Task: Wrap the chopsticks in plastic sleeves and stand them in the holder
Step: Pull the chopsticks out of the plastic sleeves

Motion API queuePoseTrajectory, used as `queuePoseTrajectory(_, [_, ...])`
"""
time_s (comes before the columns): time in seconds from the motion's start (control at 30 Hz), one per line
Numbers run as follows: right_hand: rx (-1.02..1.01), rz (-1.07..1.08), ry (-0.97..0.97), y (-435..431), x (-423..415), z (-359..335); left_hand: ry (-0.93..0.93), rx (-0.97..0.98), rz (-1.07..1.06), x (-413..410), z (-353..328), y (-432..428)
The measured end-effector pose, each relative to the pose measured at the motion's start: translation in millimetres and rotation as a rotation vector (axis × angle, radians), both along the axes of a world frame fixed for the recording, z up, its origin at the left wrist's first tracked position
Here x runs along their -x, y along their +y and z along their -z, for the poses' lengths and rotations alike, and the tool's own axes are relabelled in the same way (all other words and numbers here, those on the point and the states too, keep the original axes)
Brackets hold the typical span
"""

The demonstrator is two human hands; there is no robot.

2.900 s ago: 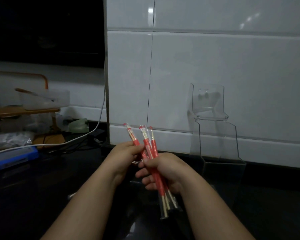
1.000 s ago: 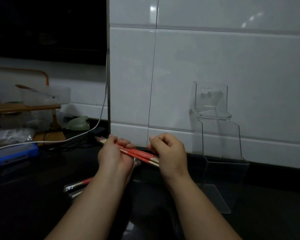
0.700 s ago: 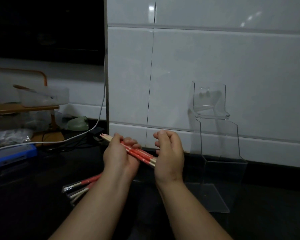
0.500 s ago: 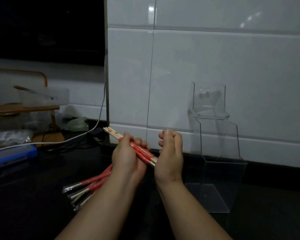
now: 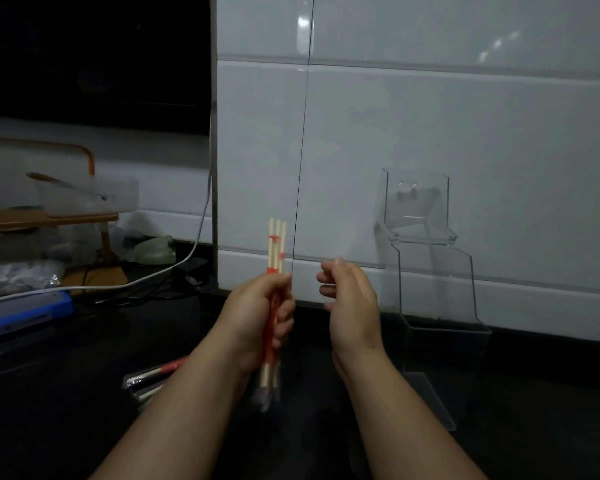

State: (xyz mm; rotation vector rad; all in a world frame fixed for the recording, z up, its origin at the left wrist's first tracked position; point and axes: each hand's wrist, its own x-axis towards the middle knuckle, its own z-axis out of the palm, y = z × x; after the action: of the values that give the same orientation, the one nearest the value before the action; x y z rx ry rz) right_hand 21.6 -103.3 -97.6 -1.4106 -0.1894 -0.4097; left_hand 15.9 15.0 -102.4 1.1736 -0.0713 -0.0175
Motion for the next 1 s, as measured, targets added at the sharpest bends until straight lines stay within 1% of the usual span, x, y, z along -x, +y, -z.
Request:
queuePoseTrajectory(0.1, [-0.046, -0.062, 0.044, -1.3, -1.8, -2.0, 0.069, -0.183, 0.188, 7.3, -1.1, 5.6])
queuePoseTrajectory(0.17, [-0.146, -0.158, 0.072, -1.9, -1.8, -4.2, 0.107, -0.262, 0.315, 10.9, -1.6, 8.3])
queuePoseTrajectory(0.23, [-0.223, -0.245, 0.088, -3.3, -0.7, -6.8, 0.116, -0.324, 0.391, 12.6, -0.5, 9.3])
queuePoseTrajectory(0.37, [-0.125, -0.247, 0.077, -5.3, 2.8, -8.1, 0.119, -0.398, 0.436, 15.5, -0.6, 8.0])
queuePoseTrajectory(0.43, [-0.067, -0.191, 0.062, -5.4, 3.5, -8.5, 0.112, -0.418, 0.42, 16.9, -1.1, 8.0])
queuePoseTrajectory(0.5, [-0.03, -0.127, 0.047, -5.0, 3.3, -9.7, 0.066, -0.453, 0.395, 16.7, -0.6, 8.8])
queuePoseTrajectory(0.6, [-0.036, -0.045, 0.019, -6.4, 3.1, -11.6, -0.042, -0.579, 0.318, 16.2, -1.9, 10.6])
queuePoseTrajectory(0.67, [-0.056, -0.007, -0.015, -7.2, 4.3, -12.4, -0.106, -0.638, 0.304, 14.1, -3.0, 12.8])
queuePoseTrajectory(0.7, [-0.07, 0.011, -0.035, -7.5, 5.0, -13.0, -0.15, -0.708, 0.277, 11.5, -2.5, 14.3])
queuePoseTrajectory(0.77, [-0.094, 0.055, -0.079, -8.0, 6.9, -15.4, -0.25, -0.914, 0.154, 5.8, 1.2, 15.1])
queuePoseTrajectory(0.83, [-0.089, 0.106, -0.128, -8.4, 8.4, -17.7, -0.346, -1.034, 0.022, 0.4, 6.9, 15.1])
queuePoseTrajectory(0.9, [-0.089, 0.151, -0.171, -8.2, 10.2, -20.1, -0.403, -1.071, -0.058, -3.9, 10.7, 14.6])
queuePoseTrajectory(1.0, [-0.125, 0.247, -0.26, -8.2, 14.6, -23.8, -0.429, -1.098, -0.11, -7.5, 13.4, 16.5])
